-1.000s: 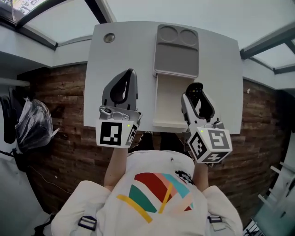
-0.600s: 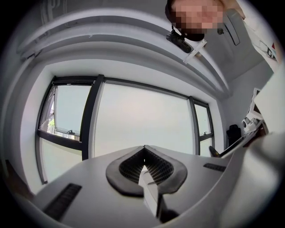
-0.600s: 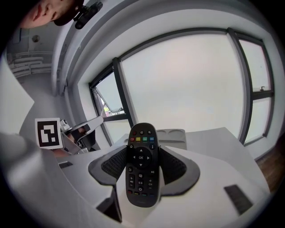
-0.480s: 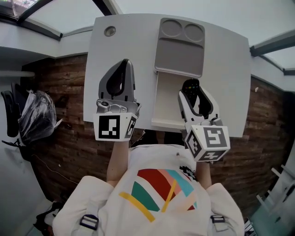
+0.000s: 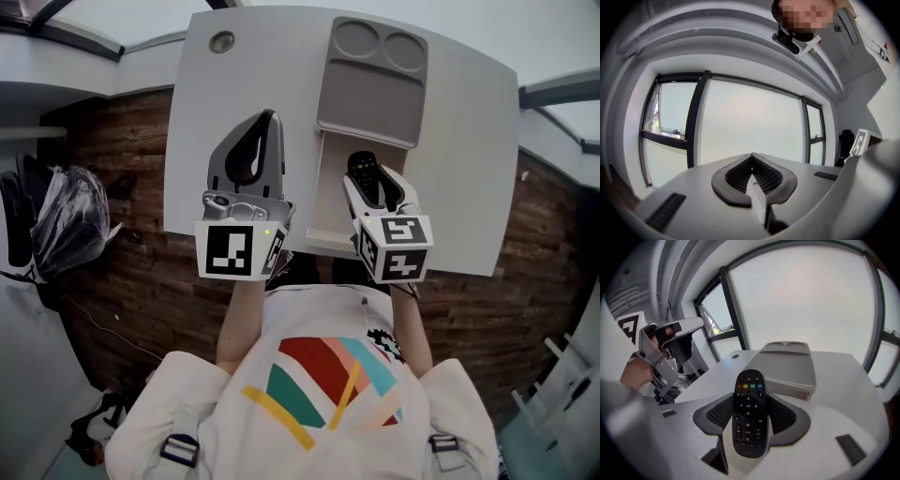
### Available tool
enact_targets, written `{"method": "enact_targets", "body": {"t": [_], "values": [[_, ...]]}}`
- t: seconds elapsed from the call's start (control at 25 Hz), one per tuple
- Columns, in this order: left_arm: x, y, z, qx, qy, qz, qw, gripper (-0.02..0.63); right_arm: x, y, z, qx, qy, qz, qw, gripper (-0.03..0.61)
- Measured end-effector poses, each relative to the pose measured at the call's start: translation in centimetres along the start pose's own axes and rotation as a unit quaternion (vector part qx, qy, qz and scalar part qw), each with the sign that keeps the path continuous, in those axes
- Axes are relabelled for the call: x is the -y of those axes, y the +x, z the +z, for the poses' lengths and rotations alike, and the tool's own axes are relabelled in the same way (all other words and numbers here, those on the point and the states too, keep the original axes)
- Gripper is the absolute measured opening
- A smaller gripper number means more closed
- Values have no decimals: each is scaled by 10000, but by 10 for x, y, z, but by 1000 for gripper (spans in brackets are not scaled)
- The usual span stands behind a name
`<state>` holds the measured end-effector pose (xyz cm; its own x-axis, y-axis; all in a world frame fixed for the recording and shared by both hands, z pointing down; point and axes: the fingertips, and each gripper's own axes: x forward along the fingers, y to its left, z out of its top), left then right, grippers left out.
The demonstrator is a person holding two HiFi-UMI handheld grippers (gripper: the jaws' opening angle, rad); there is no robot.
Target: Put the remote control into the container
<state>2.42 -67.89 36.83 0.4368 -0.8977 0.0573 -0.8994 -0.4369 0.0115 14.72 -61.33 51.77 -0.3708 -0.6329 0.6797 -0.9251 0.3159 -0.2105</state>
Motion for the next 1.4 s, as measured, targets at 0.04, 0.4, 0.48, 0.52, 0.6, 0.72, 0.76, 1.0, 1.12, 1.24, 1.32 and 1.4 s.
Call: {"method": "enact_targets", "body": {"t": [0.04,0.4,0.48,0.52,0.6,0.72,0.76,1.0,1.12,1.24,1.32,1.4], "values": [[-1,0,-1,-18,-3,11,10000,8,-1,4,-3,-75,17,22,10000,235],[-11,-7,-14,-137,-51,121,9998,7,-9,35,-45,-1031,-443,-166,9935,235],[-13,-8,-14,-133,-61,135,9998,8,-9,41,-53,-1228,-492,-223,9910,235],[-14,-8,-15,-130,-67,141,9998,7,-9,43,-57,-1292,-506,-249,9900,235],[-16,-9,-15,-122,-79,148,9998,7,-8,46,-61,-1347,-557,-301,9889,235],[-18,-11,-15,-108,-88,155,9998,7,-9,48,-64,-1398,-621,-365,9876,235],[-18,-12,-15,-103,-92,159,9998,7,-9,49,-65,-1420,-648,-394,9870,235],[-20,-14,-15,-99,-109,183,9997,8,-10,52,-76,-1615,-805,-470,9825,235],[-20,-16,-16,-106,-112,185,9997,7,-9,53,-77,-1586,-794,-491,9829,235],[-21,-18,-17,-107,-112,183,9997,7,-9,54,-75,-1434,-773,-591,9849,235],[-21,-19,-17,-104,-116,187,9997,8,-9,55,-71,-1250,-852,-660,9863,235],[-22,-20,-16,-98,-121,197,9997,8,-12,55,-67,-1113,-930,-611,9875,239]]}}
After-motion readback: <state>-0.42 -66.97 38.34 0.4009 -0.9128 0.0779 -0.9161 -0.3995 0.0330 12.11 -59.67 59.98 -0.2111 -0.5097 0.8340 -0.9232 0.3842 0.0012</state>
